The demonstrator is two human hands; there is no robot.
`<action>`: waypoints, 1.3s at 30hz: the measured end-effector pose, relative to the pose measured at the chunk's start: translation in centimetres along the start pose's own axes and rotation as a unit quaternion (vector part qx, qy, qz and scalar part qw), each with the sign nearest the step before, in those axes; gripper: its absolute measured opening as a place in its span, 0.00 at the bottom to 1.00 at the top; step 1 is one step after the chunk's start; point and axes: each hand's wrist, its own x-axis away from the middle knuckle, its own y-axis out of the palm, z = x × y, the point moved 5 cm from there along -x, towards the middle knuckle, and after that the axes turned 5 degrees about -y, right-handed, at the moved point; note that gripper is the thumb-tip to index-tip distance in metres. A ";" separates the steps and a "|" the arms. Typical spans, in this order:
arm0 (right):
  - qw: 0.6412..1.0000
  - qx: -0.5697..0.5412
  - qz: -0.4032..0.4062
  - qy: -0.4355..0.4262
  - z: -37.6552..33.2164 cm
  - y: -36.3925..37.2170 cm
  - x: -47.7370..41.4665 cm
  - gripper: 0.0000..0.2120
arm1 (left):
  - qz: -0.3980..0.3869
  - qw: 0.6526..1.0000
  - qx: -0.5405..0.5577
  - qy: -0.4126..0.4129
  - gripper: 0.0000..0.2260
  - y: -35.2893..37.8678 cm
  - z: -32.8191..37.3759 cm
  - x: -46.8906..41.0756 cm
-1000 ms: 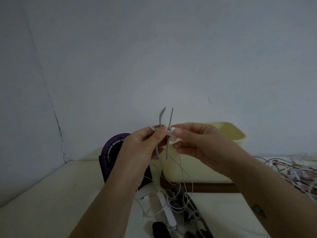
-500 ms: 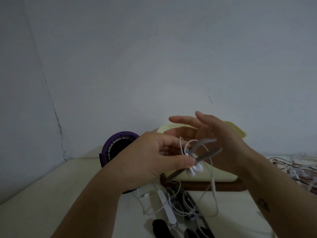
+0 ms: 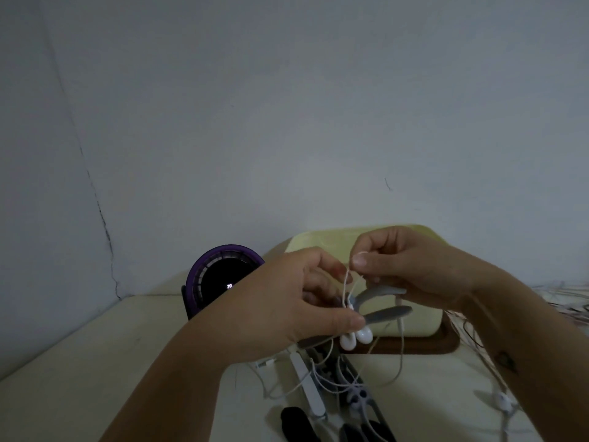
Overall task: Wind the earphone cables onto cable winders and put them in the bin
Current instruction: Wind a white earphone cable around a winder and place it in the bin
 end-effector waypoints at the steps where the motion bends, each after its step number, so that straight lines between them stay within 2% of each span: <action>1: 1.000 -0.017 0.006 -0.007 -0.2 0.2 0.0 0.09 | 0.005 1.000 -0.001 -0.009 0.19 0.1 -0.1 0.0; 3: 0.998 -0.049 0.023 -0.012 -0.5 0.4 -0.2 0.05 | 0.012 1.000 -0.013 -0.012 0.23 0.4 -0.1 -0.1; 5: 0.997 -0.069 0.027 -0.013 -0.3 0.5 -0.4 0.06 | 0.022 0.999 -0.023 -0.003 0.26 0.6 0.2 -0.1; 9: 0.999 -0.040 0.017 0.013 1.5 0.4 -1.0 0.16 | 0.048 0.998 -0.027 0.013 0.43 0.8 0.8 0.1; 12: 0.995 -0.090 0.010 0.029 2.3 0.7 -1.1 0.11 | 0.071 0.997 -0.035 0.023 0.47 0.1 1.0 0.3; 14: 0.990 -0.133 0.023 0.036 2.6 0.9 -1.1 0.04 | 0.087 0.995 -0.040 0.031 0.46 -0.4 1.1 0.4; 17: 0.994 -0.101 0.029 0.031 3.2 0.6 -1.3 0.02 | 0.119 0.991 -0.057 0.037 0.42 -1.2 1.0 0.6; 20: 0.993 -0.098 0.047 0.041 3.5 0.4 -1.1 0.03 | 0.148 0.987 -0.056 0.033 0.36 -2.3 0.6 0.6; 21: 0.993 -0.098 0.048 0.041 3.4 0.6 -1.1 0.01 | 0.155 0.986 -0.055 0.031 0.34 -2.6 0.5 0.6; 23: 0.996 -0.074 0.043 0.035 3.3 1.1 -1.1 0.04 | 0.169 0.984 -0.046 0.029 0.25 -3.1 0.3 0.7; 26: 0.998 0.003 0.055 0.021 2.8 1.8 -1.4 0.05 | 0.199 0.979 -0.014 0.034 0.11 -4.0 -0.4 0.6; 27: 0.997 0.032 0.067 0.018 2.5 2.0 -1.4 0.06 | 0.206 0.978 -0.003 0.033 0.08 -4.3 -0.8 0.5; 31: 0.977 0.165 0.131 0.011 1.2 2.0 -1.5 0.07 | 0.206 0.976 0.062 0.017 0.08 -5.1 -2.1 0.1; 35: 0.920 0.335 0.197 -0.053 0.0 2.4 -1.5 0.04 | 0.198 0.968 0.154 -0.007 0.07 -5.0 -3.5 -0.6; 37: 0.916 0.326 0.216 -0.093 -0.4 2.9 -1.3 0.03 | 0.192 0.957 0.216 -0.023 0.15 -4.9 -4.3 -1.1; 39: 0.914 0.313 0.220 -0.133 -0.9 3.5 -1.1 0.03 | 0.180 0.938 0.295 -0.023 0.16 -4.6 -4.5 -1.4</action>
